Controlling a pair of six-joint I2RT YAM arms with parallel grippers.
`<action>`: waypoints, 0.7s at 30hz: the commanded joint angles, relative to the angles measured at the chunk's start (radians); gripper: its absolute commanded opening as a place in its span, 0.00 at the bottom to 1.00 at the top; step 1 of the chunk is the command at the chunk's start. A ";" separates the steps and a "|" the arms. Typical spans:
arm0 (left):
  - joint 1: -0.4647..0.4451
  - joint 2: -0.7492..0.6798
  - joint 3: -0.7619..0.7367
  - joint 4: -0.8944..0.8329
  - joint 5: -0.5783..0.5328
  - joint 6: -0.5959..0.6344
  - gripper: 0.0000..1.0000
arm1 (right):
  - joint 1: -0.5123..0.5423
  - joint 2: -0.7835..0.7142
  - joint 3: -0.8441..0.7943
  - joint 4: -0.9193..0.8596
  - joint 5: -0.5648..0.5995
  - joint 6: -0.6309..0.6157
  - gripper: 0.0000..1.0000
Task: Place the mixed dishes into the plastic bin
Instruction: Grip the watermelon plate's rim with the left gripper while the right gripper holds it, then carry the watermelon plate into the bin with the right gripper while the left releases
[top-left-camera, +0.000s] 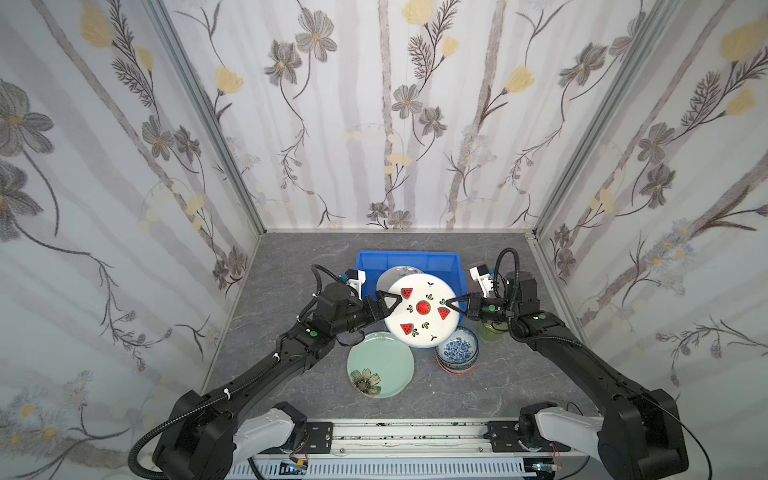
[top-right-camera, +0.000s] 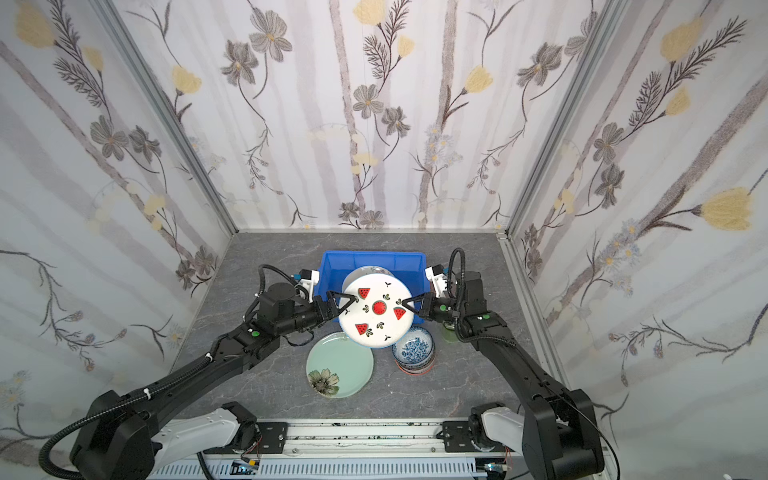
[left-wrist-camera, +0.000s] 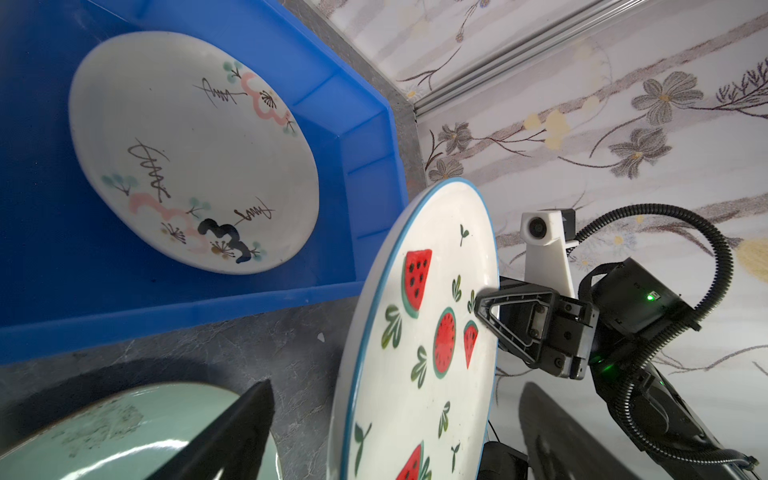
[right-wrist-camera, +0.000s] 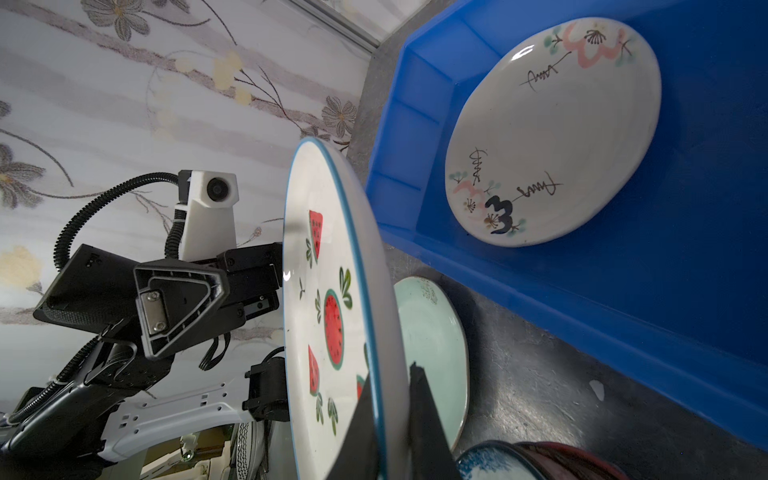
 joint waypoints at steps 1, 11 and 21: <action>0.002 -0.014 0.033 -0.061 -0.056 0.056 1.00 | -0.008 0.028 0.059 0.022 -0.023 -0.011 0.00; 0.022 -0.112 0.084 -0.237 -0.208 0.132 1.00 | -0.027 0.189 0.224 -0.057 0.024 -0.057 0.00; 0.058 -0.146 0.054 -0.266 -0.208 0.133 1.00 | -0.029 0.423 0.427 -0.100 0.071 -0.062 0.00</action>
